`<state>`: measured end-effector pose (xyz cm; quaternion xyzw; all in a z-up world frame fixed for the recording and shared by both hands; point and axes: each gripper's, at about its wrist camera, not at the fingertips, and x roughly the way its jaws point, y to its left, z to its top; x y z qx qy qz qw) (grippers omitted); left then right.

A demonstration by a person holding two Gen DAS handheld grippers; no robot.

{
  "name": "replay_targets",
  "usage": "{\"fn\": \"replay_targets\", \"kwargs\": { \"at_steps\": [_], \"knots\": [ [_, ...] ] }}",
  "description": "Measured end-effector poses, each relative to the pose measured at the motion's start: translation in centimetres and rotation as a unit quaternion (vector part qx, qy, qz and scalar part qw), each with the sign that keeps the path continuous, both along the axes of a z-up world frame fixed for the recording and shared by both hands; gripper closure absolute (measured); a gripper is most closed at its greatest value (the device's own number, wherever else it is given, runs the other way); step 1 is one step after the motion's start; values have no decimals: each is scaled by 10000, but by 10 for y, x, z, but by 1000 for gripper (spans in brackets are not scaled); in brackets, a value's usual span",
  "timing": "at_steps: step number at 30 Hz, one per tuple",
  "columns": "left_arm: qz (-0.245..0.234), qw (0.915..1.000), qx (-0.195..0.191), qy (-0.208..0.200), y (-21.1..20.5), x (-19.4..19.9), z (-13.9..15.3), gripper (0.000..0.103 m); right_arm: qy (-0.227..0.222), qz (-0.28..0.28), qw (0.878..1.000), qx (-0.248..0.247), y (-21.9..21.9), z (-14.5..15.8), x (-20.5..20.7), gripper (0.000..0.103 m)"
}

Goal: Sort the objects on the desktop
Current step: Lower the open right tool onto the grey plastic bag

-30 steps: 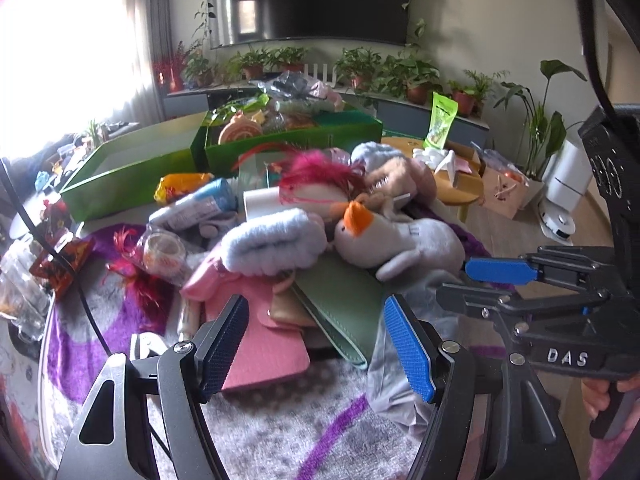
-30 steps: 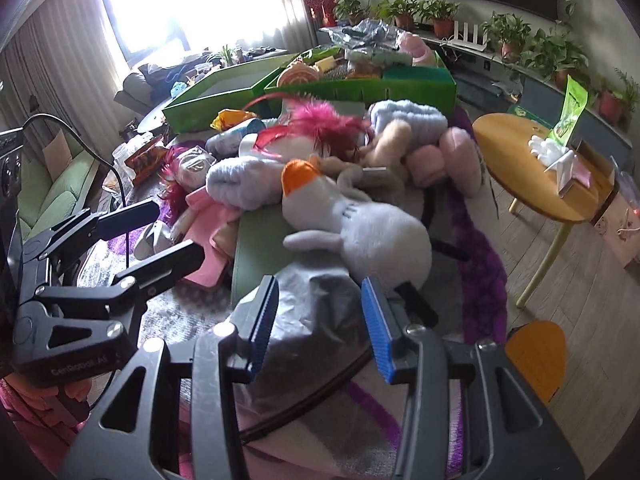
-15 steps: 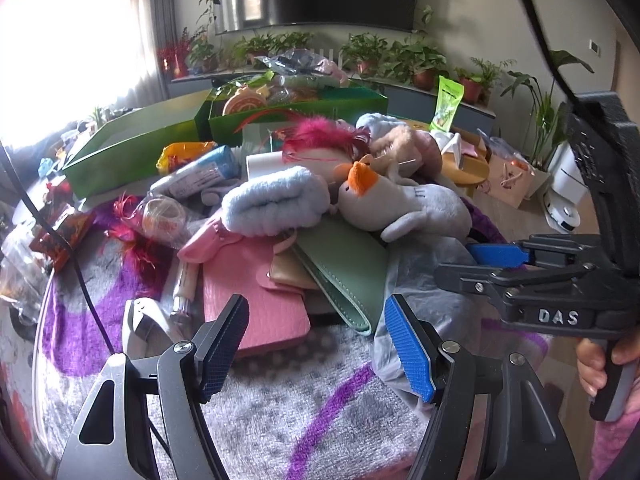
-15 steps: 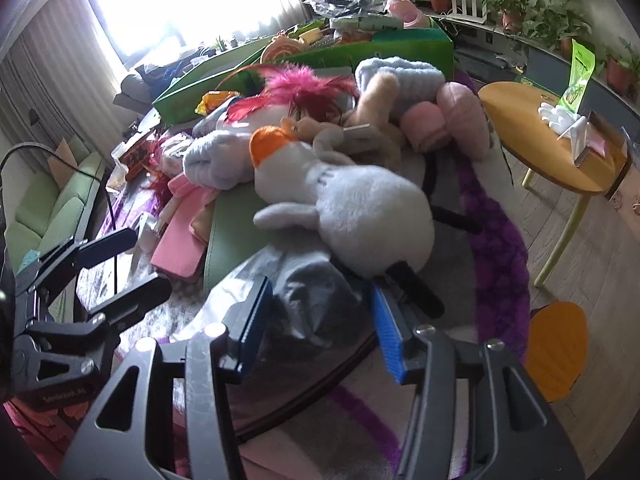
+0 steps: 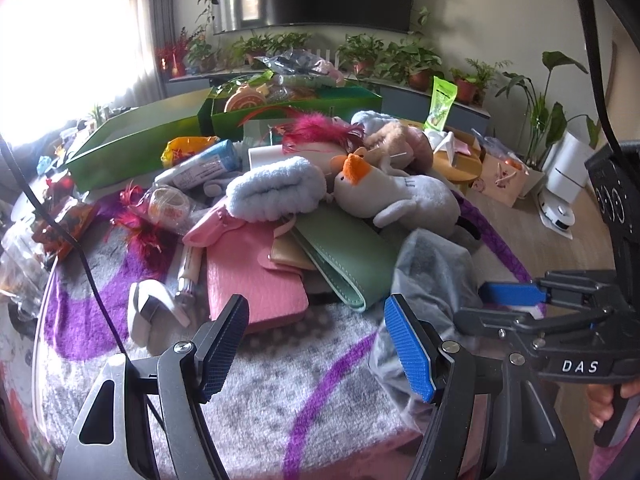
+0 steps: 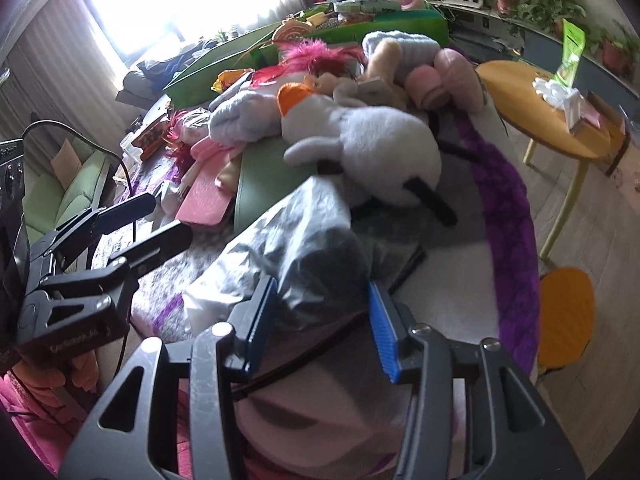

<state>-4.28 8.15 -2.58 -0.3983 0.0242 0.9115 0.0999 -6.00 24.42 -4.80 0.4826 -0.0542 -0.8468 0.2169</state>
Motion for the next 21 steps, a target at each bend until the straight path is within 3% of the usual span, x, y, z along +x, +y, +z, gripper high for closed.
{"fn": "replay_targets", "kwargs": {
  "at_steps": [3,8,14,21],
  "knots": [
    [-60,10000,19,4,0,9,0,32,-146,35,9998,-119,-2,-2,9,57],
    [-266,9996,15,-46,8,23,-1,32,338,-187,9992,142,8,12,11,57],
    [-509,9984,-12,-257,26,36,-12,32,657,57,9977,164,22,16,-9,47],
    [-483,9970,42,-596,35,32,-28,32,701,684,9952,50,15,10,-29,33]
  ]
}}
